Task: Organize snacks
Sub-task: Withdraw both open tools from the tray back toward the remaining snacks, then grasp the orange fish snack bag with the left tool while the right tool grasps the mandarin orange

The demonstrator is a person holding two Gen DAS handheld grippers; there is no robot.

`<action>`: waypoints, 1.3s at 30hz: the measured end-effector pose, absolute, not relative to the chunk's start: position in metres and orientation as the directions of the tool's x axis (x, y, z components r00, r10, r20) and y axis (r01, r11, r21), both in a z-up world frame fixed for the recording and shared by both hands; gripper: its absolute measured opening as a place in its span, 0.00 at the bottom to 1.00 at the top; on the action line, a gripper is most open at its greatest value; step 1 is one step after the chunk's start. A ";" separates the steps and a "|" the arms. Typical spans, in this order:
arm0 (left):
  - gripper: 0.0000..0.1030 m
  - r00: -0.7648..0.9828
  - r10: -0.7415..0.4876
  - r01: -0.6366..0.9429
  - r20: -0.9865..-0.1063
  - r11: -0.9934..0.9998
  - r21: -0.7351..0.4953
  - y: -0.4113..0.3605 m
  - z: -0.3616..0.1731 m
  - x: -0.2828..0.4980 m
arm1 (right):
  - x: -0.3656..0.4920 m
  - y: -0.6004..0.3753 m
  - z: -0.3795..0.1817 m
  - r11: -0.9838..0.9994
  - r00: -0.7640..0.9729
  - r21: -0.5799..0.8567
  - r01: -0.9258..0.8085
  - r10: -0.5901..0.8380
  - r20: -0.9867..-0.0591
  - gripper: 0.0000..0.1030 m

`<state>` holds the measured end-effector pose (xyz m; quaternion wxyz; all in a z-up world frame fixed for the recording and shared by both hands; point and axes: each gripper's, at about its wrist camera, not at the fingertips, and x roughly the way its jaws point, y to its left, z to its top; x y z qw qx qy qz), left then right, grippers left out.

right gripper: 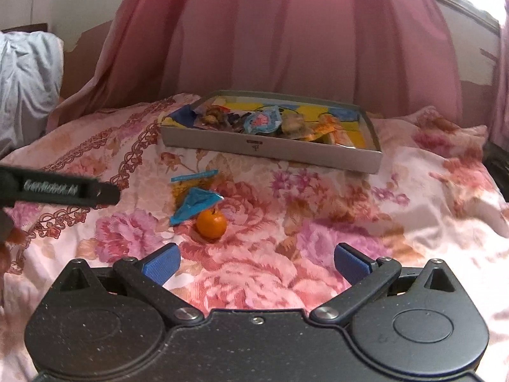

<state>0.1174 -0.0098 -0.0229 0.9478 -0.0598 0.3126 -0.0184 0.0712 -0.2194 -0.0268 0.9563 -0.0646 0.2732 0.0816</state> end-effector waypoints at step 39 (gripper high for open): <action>0.62 0.607 -0.346 0.115 -0.716 0.929 -0.352 -0.024 -0.075 0.258 | 0.167 -0.178 -0.087 0.894 0.801 -0.240 -0.378 0.187 -0.569 0.45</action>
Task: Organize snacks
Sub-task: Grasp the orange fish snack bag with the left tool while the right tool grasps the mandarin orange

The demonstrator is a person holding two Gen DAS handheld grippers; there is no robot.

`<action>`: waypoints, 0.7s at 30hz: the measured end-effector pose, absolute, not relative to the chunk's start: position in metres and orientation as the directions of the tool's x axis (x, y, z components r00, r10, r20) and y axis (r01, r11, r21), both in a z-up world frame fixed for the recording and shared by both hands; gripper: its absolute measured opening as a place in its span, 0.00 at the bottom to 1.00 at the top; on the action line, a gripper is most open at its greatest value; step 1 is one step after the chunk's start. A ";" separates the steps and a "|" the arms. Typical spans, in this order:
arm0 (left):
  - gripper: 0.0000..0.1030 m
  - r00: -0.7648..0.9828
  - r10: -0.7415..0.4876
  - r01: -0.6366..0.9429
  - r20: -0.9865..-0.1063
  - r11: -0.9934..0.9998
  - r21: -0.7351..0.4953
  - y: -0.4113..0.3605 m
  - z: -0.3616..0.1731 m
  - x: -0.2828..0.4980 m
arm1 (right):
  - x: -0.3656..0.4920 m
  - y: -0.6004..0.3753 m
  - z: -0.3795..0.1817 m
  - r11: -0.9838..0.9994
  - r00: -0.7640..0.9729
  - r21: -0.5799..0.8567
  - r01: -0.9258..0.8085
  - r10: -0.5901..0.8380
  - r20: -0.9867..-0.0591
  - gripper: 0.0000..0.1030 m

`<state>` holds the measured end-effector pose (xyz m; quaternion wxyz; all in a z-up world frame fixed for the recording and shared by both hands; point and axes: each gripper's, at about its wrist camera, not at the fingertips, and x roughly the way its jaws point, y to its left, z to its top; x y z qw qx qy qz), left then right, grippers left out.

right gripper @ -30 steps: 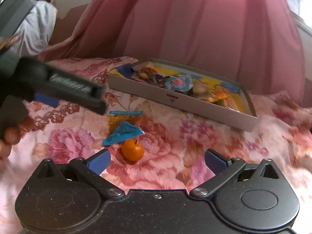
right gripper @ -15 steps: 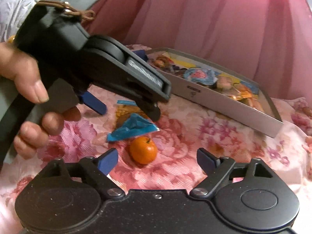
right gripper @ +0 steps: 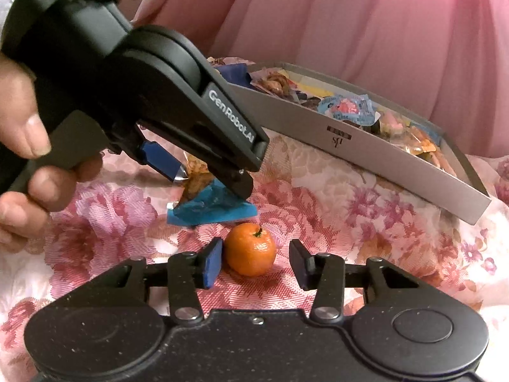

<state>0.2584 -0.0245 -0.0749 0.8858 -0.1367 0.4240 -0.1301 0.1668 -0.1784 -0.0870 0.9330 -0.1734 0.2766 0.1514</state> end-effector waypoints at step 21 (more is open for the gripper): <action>0.52 0.629 -0.328 0.089 -0.705 0.931 -0.354 -0.027 -0.076 0.253 | 0.167 -0.203 -0.061 0.906 0.786 -0.265 -0.330 0.108 -0.609 0.35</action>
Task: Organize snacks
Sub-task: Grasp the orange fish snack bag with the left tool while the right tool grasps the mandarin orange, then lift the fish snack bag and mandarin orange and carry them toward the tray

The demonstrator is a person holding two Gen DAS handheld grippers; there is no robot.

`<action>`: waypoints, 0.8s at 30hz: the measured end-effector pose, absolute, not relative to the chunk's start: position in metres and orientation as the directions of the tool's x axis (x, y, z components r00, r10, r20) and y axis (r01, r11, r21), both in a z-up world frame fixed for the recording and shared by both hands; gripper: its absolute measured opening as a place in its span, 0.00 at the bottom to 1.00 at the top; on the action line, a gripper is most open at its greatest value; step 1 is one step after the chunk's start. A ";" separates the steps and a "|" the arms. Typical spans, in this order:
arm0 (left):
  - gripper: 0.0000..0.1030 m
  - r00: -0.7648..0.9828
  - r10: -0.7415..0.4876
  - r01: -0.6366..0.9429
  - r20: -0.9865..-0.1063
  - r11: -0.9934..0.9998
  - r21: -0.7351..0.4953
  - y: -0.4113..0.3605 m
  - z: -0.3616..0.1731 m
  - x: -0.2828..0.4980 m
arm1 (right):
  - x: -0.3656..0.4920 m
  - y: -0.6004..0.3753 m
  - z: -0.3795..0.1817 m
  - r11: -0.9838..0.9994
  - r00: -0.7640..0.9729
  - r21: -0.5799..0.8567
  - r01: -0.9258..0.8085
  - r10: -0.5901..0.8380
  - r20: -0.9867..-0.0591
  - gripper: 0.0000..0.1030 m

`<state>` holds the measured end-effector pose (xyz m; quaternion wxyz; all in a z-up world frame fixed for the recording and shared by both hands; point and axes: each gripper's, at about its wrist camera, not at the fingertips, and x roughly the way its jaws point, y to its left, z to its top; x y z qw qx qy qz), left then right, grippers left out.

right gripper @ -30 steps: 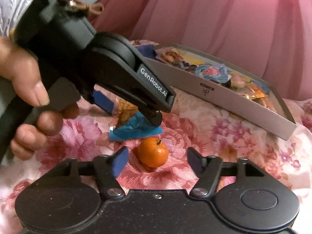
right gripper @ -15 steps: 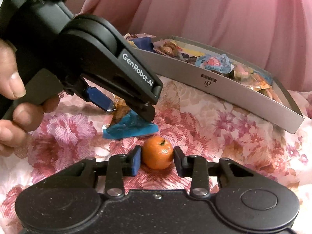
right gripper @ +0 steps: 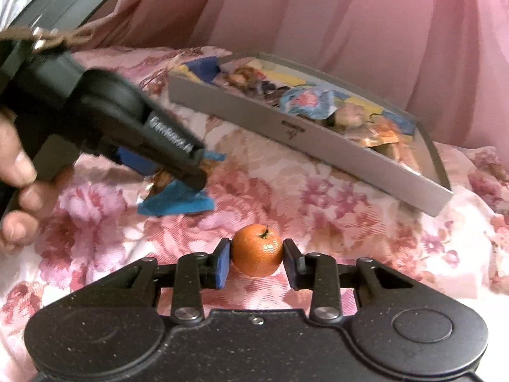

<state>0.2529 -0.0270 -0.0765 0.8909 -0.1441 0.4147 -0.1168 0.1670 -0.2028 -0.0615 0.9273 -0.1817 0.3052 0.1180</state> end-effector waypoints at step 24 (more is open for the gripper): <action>0.54 0.650 -0.284 0.137 -0.705 0.956 -0.259 -0.046 -0.081 0.228 | 0.161 -0.226 -0.041 0.919 0.855 -0.311 -0.241 0.049 -0.517 0.35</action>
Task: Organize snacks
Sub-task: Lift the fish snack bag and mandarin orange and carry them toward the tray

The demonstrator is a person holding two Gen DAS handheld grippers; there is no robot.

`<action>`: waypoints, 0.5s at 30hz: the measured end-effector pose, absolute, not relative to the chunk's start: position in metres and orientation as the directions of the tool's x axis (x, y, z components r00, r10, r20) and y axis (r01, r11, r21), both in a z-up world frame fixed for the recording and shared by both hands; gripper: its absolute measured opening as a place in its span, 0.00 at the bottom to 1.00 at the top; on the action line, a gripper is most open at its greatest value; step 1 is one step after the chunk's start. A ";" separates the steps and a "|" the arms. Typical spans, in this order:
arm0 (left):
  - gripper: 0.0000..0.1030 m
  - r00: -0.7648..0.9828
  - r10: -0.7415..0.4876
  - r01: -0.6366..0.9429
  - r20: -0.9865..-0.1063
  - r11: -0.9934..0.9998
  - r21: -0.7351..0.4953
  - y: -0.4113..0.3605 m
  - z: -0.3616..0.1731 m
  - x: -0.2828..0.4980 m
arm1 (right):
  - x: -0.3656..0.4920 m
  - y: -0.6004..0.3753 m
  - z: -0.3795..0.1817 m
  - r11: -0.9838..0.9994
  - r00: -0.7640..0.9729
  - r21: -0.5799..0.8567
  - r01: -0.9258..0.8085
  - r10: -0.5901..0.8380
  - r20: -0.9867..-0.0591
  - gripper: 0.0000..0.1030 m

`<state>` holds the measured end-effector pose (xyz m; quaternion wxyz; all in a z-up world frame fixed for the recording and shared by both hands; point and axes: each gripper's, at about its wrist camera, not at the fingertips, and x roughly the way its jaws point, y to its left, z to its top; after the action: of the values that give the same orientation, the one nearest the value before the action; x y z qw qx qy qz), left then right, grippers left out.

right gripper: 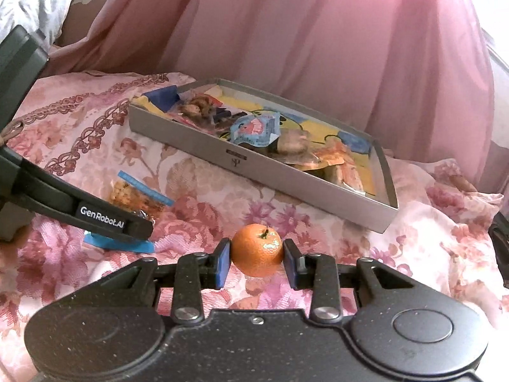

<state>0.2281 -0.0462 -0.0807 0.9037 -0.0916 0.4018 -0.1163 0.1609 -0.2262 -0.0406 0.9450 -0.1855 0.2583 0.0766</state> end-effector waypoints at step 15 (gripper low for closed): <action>0.45 0.713 -0.229 0.168 -0.663 0.973 -0.156 -0.063 -0.071 0.202 | 0.157 -0.227 -0.038 0.916 0.862 -0.317 -0.245 0.057 -0.503 0.36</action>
<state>0.2021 -0.0628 -0.0705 0.9245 -0.0420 0.3635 -0.1074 0.1573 -0.2270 -0.0379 0.9464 -0.1883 0.2499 0.0798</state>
